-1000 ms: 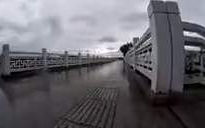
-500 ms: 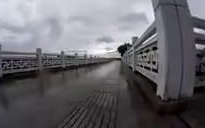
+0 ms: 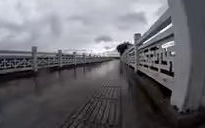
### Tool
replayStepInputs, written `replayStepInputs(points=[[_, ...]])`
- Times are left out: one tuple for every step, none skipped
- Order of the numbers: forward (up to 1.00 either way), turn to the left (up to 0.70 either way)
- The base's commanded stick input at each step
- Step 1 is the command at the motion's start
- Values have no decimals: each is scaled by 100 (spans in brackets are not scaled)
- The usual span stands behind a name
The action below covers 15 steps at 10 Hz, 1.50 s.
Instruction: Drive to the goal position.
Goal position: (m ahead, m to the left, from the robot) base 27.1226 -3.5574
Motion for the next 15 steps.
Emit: replayStepInputs(points=[[60, 0], [60, 0], [60, 0], [60, 0], [60, 0], [60, 0], [60, 0], [60, 0], [60, 0], [60, 0], [60, 0], [60, 0], [60, 0], [60, 0], [60, 0]])
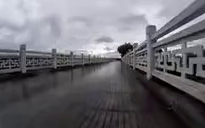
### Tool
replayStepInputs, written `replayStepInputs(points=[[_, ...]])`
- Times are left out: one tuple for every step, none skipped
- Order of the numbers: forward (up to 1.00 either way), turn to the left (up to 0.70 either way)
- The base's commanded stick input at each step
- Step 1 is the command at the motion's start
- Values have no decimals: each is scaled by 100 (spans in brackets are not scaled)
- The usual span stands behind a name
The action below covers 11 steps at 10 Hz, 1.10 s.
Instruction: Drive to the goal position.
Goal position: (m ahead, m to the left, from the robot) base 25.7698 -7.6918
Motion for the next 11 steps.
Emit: replayStepInputs(points=[[60, 0], [60, 0], [60, -1], [60, 0], [60, 0], [60, 0], [60, 0], [60, 0], [60, 0], [60, 0], [60, 0]])
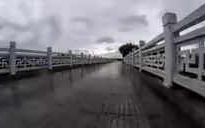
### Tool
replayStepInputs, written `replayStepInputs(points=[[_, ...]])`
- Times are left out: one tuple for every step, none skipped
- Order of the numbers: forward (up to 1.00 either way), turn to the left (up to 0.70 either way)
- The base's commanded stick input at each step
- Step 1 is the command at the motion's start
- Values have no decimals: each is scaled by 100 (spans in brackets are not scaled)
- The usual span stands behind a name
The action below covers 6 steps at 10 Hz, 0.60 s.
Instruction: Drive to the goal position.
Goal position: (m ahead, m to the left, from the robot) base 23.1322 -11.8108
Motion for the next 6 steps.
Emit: replayStepInputs(points=[[60, 0], [60, -1], [60, -1], [60, -13], [60, -13], [60, -13]])
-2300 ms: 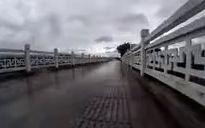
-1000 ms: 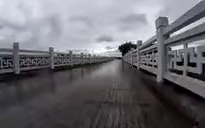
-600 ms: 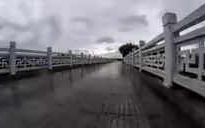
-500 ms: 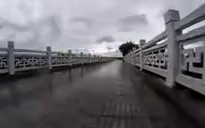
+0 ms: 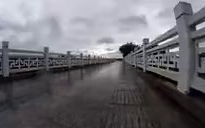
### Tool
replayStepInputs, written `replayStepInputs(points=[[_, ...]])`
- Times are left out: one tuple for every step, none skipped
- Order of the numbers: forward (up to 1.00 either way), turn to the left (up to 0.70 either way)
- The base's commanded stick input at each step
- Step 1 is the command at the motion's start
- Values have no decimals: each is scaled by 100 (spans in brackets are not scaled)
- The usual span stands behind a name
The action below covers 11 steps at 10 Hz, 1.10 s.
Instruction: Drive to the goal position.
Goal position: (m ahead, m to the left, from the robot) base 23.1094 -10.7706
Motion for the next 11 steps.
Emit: replayStepInputs(points=[[60, -12], [60, -12], [60, -12], [60, -10], [60, -5], [60, 0], [60, 0], [60, 0], [60, 0], [60, 0], [60, 0]])
